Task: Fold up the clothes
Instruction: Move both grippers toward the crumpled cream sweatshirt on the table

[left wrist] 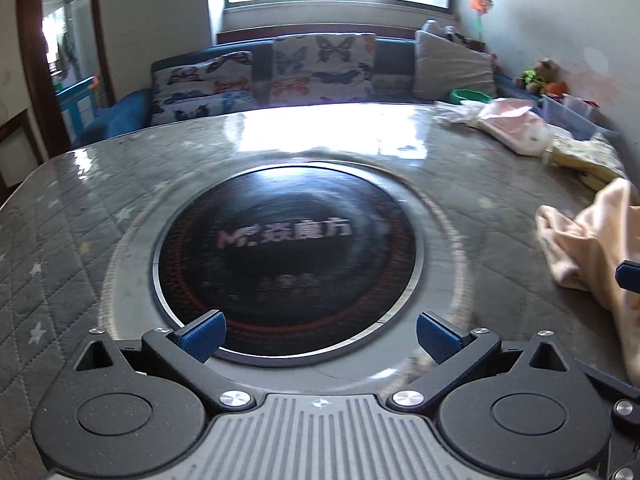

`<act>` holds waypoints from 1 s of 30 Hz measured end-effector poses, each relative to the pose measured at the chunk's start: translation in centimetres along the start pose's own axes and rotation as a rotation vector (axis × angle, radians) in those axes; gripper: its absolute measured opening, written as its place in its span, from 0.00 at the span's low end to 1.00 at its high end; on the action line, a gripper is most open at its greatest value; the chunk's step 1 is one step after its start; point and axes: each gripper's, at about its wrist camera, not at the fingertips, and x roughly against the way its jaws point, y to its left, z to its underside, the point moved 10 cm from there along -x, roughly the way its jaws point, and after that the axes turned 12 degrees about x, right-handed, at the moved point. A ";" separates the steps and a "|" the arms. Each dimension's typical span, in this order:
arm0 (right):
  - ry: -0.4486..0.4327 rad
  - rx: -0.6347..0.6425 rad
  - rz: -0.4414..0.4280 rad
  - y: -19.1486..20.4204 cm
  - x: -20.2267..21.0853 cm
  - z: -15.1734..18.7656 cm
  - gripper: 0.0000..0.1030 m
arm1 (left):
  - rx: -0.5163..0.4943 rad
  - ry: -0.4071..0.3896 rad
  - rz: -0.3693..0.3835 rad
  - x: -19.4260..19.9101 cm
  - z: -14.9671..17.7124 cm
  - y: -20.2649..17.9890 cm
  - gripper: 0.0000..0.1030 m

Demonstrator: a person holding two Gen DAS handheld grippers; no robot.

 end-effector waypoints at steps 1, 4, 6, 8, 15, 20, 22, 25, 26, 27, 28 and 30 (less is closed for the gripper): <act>-0.001 -0.009 0.006 -0.2 0.5 0.2 1.00 | -0.008 0.000 0.012 0.3 0.1 -0.6 1.00; -0.010 -0.040 0.020 -1.0 2.2 1.0 1.00 | -0.034 0.004 0.038 1.1 0.3 -2.0 1.00; -0.004 -0.053 0.028 -1.4 2.8 1.5 1.00 | -0.052 0.012 0.054 1.4 0.5 -2.9 1.00; 0.006 -0.061 0.040 -1.8 3.2 2.0 1.00 | -0.074 0.022 0.067 1.6 0.7 -3.8 1.00; 0.044 -0.105 0.086 -3.2 5.3 4.1 1.00 | -0.157 0.048 0.124 2.1 1.7 -7.0 1.00; 0.065 -0.172 0.128 -4.6 6.6 5.5 1.00 | -0.199 0.067 0.159 2.3 2.2 -9.0 1.00; 0.072 -0.199 0.144 -5.1 7.2 6.0 1.00 | -0.215 0.072 0.172 2.4 2.5 -9.8 1.00; 0.083 -0.230 0.158 -5.8 7.9 6.7 1.00 | -0.234 0.083 0.187 2.5 2.9 -10.9 1.00; 0.084 -0.238 0.160 -5.9 8.1 6.9 1.00 | -0.237 0.088 0.191 2.5 3.0 -11.1 1.00; 0.086 -0.245 0.163 -6.0 8.3 7.0 1.00 | -0.240 0.092 0.194 2.5 3.1 -11.4 1.00; 0.087 -0.251 0.167 -6.2 8.4 7.2 1.00 | -0.244 0.096 0.197 2.5 3.2 -11.6 1.00; 0.089 -0.251 0.179 -6.3 8.7 7.4 1.00 | -0.251 0.102 0.200 2.6 3.5 -11.9 1.00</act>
